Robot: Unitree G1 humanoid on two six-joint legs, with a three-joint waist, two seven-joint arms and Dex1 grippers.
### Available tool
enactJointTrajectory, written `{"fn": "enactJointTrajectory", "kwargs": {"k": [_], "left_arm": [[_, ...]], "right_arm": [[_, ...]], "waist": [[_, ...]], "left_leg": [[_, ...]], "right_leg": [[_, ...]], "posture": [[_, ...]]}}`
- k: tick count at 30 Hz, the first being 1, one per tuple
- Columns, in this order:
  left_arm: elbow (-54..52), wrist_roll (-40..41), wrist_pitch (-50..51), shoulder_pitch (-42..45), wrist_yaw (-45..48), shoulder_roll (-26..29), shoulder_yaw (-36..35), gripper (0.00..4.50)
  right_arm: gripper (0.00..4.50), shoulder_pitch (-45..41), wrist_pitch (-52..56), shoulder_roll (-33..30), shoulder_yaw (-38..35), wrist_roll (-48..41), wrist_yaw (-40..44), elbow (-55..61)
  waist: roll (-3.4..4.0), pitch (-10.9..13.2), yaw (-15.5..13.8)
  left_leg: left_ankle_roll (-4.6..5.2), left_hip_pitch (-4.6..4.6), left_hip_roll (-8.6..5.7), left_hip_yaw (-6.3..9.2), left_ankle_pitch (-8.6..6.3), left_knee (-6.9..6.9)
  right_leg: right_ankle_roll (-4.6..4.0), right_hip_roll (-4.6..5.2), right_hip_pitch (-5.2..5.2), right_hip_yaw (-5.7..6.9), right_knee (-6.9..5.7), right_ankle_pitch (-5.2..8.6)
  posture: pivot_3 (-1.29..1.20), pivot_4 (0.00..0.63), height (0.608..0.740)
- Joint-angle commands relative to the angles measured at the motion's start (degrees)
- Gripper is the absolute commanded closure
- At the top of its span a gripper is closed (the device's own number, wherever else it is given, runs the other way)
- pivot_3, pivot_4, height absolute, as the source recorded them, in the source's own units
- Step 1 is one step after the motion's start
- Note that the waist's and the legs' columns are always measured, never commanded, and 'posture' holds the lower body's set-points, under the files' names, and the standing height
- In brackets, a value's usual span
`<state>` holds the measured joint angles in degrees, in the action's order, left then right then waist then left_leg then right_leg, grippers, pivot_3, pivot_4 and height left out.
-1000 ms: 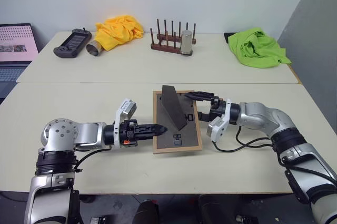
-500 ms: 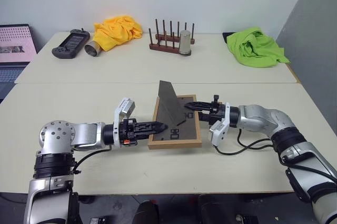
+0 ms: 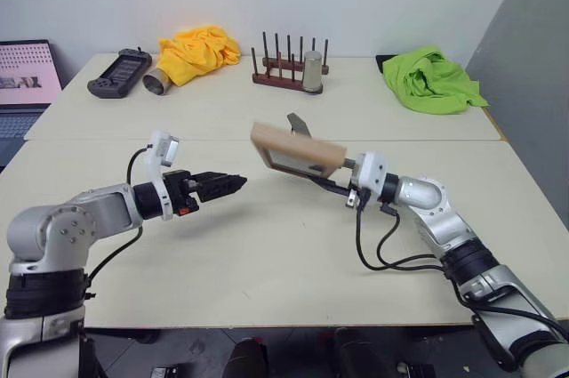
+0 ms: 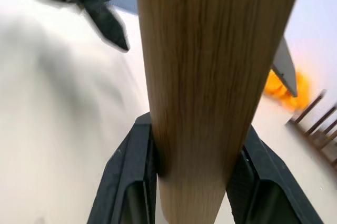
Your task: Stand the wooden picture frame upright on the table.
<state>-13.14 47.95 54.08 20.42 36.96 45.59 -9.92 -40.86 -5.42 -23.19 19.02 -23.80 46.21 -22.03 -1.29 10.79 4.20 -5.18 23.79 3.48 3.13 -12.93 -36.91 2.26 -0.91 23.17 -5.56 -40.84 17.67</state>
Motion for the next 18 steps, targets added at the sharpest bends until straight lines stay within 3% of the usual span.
{"fn": "enactJointTrajectory", "kwargs": {"k": [1,7,13,14,18], "left_arm": [[-5.4,-7.4,-9.5,-0.7,-1.7,-1.9,1.3,0.00],[-4.3,-14.5,-16.0,-2.6,-2.1,-3.7,2.8,0.00],[-3.7,-16.2,-17.2,-3.2,-0.9,-4.8,2.9,0.00],[-3.5,-16.4,-17.3,-3.2,-0.8,-5.0,3.0,0.00],[-3.2,-17.2,-17.4,-3.3,-0.3,-5.5,3.6,0.00]], "right_arm": [[3.19,-4.1,15.9,1.2,-5.6,-6.8,3.0,0.0],[3.19,-8.4,26.6,4.1,-8.2,-5.1,6.4,-10.4],[3.19,-9.4,24.1,5.9,-8.1,0.7,7.1,-16.8],[2.63,-9.3,23.7,6.1,-8.1,1.5,7.3,-17.2],[1.94,-8.3,24.1,6.5,-9.1,2.5,8.0,-17.3]], "waist": [[0.00,0.0,-0.8],[0.00,0.0,-1.0],[0.02,0.0,-0.9],[0.02,0.0,-0.9],[0.02,0.0,-0.9]], "left_leg": [[0.04,0.00,0.00,-0.01,-0.02,0.00],[0.11,0.06,-0.01,-0.08,-0.07,0.07],[0.12,0.09,0.00,-0.10,-0.07,0.07],[0.11,0.08,0.01,-0.09,-0.07,0.07],[0.12,0.08,0.00,-0.10,-0.07,0.06]], "right_leg": [[0.00,-0.01,0.01,0.01,0.03,0.00],[-0.01,-0.04,0.04,0.00,0.21,0.01],[-0.01,-0.05,0.09,0.00,0.21,0.01],[-0.01,-0.06,0.09,0.00,0.19,0.01],[0.00,-0.05,0.08,0.00,0.18,0.01]], "posture": [[0.00,0.150,0.740],[0.00,0.150,0.740],[0.00,0.150,0.740],[0.00,0.150,0.740],[0.00,0.150,0.740]]}}
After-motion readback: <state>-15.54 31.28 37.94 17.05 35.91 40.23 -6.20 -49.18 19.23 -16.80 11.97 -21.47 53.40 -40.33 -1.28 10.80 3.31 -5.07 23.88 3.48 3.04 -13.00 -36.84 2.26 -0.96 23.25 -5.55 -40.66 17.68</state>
